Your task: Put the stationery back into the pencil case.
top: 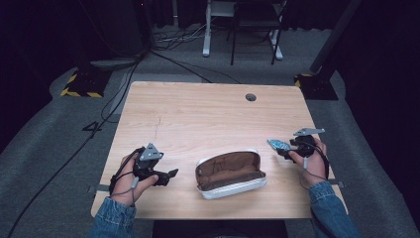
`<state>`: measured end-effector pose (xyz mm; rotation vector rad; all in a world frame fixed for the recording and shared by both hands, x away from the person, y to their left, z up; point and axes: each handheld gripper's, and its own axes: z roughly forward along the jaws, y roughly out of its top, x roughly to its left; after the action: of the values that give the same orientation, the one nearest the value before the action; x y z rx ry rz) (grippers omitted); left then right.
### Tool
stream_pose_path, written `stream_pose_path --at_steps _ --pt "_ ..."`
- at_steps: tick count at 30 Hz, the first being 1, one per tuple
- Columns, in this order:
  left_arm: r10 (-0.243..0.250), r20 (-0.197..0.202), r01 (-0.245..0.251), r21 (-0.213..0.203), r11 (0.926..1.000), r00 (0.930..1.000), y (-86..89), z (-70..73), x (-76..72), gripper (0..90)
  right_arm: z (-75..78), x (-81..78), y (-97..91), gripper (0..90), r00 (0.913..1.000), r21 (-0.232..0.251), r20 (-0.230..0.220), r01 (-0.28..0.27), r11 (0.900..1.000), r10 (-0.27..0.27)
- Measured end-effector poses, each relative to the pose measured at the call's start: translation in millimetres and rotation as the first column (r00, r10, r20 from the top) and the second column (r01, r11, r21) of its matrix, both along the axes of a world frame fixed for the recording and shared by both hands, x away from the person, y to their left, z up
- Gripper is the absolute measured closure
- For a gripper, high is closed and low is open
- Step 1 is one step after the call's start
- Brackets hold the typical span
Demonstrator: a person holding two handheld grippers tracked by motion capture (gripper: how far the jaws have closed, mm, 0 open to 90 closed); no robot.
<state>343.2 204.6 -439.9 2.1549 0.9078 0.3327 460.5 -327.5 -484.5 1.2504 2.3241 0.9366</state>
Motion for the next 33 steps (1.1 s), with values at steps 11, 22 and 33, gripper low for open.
stream_pose_path --at_steps 11,22,33 --pt "0.072 -0.039 -0.071 0.030 0.9971 0.9967 21.2 -16.3 0.7 18.9 -6.8 9.2 4.5 28.7 0.9994 -0.036 -0.033 -0.009 0.9993 0.007" --pt "0.111 -0.062 -0.107 0.057 0.9926 0.9920 34.4 -28.8 5.1 18.4 -2.4 6.8 6.4 39.3 0.9983 -0.055 -0.055 0.014 0.9984 -0.017" --pt "0.132 -0.079 -0.126 0.077 0.9890 0.9880 39.0 -35.9 7.6 18.3 5.2 3.2 8.6 39.7 0.9987 -0.049 -0.042 0.026 0.9984 -0.028"
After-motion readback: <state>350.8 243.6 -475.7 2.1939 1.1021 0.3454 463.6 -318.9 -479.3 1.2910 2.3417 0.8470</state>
